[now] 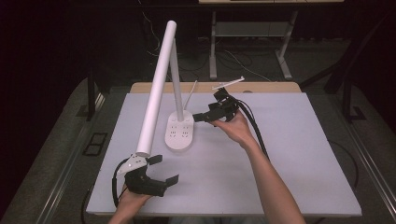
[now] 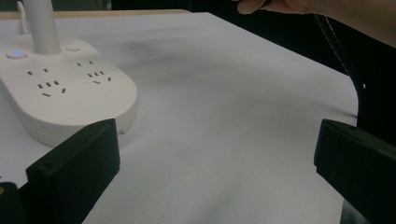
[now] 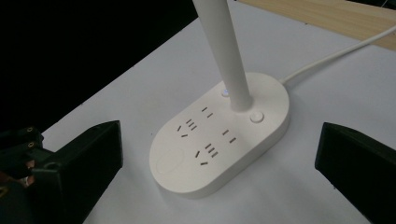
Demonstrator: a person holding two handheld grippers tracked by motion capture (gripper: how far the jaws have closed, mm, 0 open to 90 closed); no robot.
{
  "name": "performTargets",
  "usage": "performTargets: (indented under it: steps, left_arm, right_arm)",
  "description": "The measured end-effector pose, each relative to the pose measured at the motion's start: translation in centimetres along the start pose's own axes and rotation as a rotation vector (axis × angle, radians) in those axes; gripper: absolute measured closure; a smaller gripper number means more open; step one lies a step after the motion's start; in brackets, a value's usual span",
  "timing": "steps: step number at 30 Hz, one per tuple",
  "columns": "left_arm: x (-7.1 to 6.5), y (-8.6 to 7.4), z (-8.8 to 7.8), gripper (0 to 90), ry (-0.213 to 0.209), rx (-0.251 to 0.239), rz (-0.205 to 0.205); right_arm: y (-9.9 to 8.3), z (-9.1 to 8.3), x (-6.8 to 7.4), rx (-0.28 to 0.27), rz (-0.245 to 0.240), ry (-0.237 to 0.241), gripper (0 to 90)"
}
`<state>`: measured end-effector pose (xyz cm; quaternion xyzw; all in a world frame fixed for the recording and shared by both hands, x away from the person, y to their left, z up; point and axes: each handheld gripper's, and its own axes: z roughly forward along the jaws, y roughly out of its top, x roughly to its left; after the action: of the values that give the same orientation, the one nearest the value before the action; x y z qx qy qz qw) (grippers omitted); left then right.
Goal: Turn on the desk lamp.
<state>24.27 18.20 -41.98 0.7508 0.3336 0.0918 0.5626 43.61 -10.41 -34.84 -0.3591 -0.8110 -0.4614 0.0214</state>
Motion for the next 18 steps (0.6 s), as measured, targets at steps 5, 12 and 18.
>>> performTargets:
  steps: [5,12,18]
  left_arm:
    - [0.0,0.0,0.0,0.0,-0.001,-0.001,-0.001]
    - [0.1,0.0,-0.1,0.0,-0.001,-0.002,-0.004]
    - [0.1,0.0,-0.1,0.0,-0.003,-0.002,-0.002]
  right_arm:
    - [0.3,0.6,-0.5,-0.005,-0.007,0.010,7.6]
    - [0.9,1.7,-1.4,-0.033,0.003,-0.015,26.4]
    - [0.7,2.7,-2.4,-0.032,0.020,-0.026,36.1]
